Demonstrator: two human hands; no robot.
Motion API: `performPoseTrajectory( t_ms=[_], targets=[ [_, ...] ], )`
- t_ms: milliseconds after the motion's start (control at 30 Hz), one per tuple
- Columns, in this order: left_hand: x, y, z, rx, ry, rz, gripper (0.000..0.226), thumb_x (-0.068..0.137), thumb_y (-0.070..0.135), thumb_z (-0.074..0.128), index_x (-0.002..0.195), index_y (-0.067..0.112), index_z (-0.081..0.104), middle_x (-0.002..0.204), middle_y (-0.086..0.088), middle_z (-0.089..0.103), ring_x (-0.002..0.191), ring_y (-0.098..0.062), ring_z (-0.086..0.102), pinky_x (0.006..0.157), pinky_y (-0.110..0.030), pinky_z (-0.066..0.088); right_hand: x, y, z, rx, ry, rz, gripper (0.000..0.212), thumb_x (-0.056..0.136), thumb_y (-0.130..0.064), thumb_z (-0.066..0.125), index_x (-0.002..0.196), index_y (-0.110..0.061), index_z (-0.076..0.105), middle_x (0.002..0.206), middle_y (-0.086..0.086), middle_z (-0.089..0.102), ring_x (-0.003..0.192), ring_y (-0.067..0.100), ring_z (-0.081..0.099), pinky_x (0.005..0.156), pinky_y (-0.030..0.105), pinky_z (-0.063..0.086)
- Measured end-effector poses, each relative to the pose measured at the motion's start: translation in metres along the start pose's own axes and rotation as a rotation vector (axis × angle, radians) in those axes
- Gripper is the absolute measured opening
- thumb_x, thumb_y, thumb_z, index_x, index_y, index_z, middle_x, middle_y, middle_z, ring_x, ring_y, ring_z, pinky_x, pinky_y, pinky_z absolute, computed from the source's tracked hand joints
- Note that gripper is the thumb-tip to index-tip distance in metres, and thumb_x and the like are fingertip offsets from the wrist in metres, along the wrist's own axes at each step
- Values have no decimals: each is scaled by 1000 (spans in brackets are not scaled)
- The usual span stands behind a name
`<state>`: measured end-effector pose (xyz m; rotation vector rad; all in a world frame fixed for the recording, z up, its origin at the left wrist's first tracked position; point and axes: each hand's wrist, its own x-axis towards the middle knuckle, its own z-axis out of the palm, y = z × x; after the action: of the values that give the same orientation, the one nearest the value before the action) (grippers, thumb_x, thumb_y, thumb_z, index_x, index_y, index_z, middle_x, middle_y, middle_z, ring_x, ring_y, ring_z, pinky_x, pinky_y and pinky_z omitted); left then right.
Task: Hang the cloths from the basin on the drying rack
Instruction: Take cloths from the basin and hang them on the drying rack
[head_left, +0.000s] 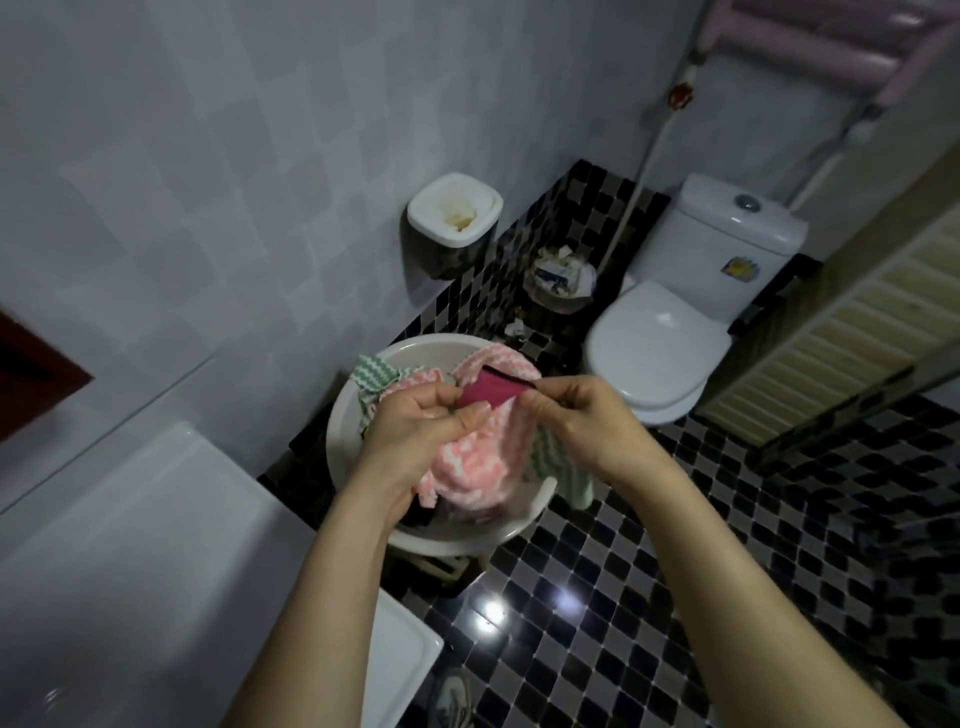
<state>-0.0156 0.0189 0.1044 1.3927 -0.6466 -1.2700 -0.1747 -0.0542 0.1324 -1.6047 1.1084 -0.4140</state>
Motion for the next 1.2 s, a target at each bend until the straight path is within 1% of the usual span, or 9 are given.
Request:
performPoseTrajectory(
  t_ms=[100,233,367,533,667,833,900,1033,1200],
  targets=[
    [-6,12,13,-4,-51,1,11,65,17,79,74,13,74,82,-13,75,74,-26,70,68,-32,56,-13,-14,-14,222,-52,18,29,100,-20,49,90,-6,72,98,46,59,76,63,54,77,66,50],
    [-24,31,44,111,-148,61,18,69,10,79,87,15,76,87,-4,77,89,-20,73,84,-33,56,-36,-21,-24,425,-100,96,34,93,-37,58,95,-7,74,89,17,71,80,29,68,79,36,56],
    [-36,40,59,302,-269,125,20,72,-4,78,87,6,70,90,-11,74,86,-21,72,75,-27,58,-53,-20,-29,426,60,42,35,93,-30,60,95,4,71,85,20,69,73,27,64,71,34,53],
    [-49,42,62,-119,-263,157,36,80,-24,52,85,11,56,48,7,49,36,-4,45,39,-17,44,-86,-9,-64,737,154,47,31,97,-27,55,83,-7,74,74,13,71,65,22,68,70,34,56],
    [-54,48,78,12,-305,214,40,85,-21,47,93,14,64,76,-2,52,61,-8,50,50,-15,44,-109,-5,-79,640,151,-26,28,97,-26,53,87,-7,71,70,8,71,62,17,67,66,29,54],
    [-74,48,141,348,-496,303,23,91,13,63,105,29,71,102,6,74,96,-6,68,76,-18,53,-151,7,-105,540,174,-87,33,98,-27,51,97,1,69,80,14,71,71,20,68,72,29,56],
    [-84,44,166,380,-536,323,21,85,11,69,102,24,72,93,6,76,88,-4,70,73,-14,52,-167,12,-116,502,232,-119,33,95,-25,57,102,5,68,87,17,71,79,23,68,79,31,56],
    [-94,34,204,386,-313,402,9,81,7,74,88,13,76,77,0,74,72,-10,68,63,-19,52,-201,25,-139,389,347,-165,25,84,-22,71,98,-5,58,71,-10,68,66,5,64,64,19,49],
    [-131,14,272,317,-372,494,11,88,12,67,79,18,71,72,2,70,66,-8,62,61,-25,52,-268,55,-175,327,439,-180,35,77,-18,79,108,-12,63,110,1,67,93,8,68,79,20,51]
  ],
)
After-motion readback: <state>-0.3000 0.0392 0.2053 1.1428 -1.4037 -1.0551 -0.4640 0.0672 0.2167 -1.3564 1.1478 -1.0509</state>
